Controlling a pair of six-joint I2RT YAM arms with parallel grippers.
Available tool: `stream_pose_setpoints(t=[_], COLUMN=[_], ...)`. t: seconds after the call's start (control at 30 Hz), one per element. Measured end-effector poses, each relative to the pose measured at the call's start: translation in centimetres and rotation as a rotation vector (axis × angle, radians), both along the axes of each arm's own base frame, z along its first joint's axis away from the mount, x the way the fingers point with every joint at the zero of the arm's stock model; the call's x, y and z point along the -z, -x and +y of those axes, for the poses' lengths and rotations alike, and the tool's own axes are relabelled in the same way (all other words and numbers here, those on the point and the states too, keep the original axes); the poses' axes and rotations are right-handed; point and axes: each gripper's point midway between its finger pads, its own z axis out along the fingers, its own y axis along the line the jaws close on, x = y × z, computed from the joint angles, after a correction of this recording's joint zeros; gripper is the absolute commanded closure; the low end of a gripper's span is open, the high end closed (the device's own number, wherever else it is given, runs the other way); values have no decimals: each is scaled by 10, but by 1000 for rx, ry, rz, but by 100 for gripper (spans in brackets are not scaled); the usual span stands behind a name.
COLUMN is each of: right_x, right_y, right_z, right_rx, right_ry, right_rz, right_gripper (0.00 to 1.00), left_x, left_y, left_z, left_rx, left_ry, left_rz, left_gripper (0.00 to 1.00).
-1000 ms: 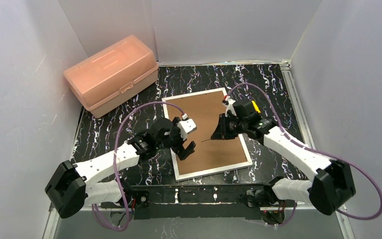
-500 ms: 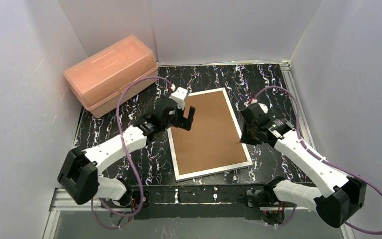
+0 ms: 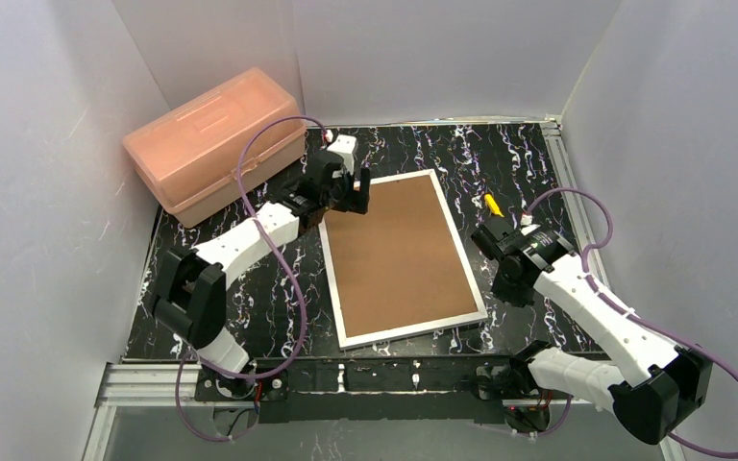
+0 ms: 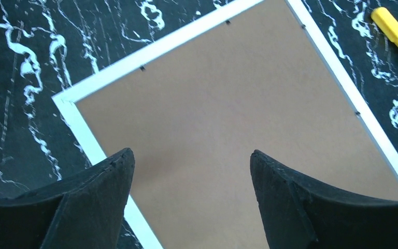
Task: Take the photo out of the frame
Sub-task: Adjust the photo frame at the center of the board.
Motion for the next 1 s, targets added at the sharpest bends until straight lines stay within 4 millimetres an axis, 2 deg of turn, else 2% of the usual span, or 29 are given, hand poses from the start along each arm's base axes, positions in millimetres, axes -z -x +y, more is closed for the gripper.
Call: stream_pose_setpoints(t=[0.1,0.23,0.33,0.43,0.47,0.73,1.0], right_x=[4,23,33,35,35,35,43], right_y=[7,25,33,31,30,20,22], right_z=[-1,3,14,30,34,52,58], right_rx=[6,0,-17,-48,-56,-106,-124], right_ry=[1,-30,-91,-182,-210,-291,-322], right_rz=[30,125,169,154,142,105,116], right_gripper=[99,99,99,99,99,99,99], left_x=[2,16,26,32,33,44,85], left_y=[-16,-33,-43,-50,-53,-85,-109], left_z=[7,20,26,27,26,21,22], left_rx=[-26,-63,-81,-84,-85,-88,-104], left_ry=[3,-6,-14,-23,-23,-34,-85], left_rz=[14,57,90,116,121,154,243], left_gripper=[38,53,73,94,99,100,100])
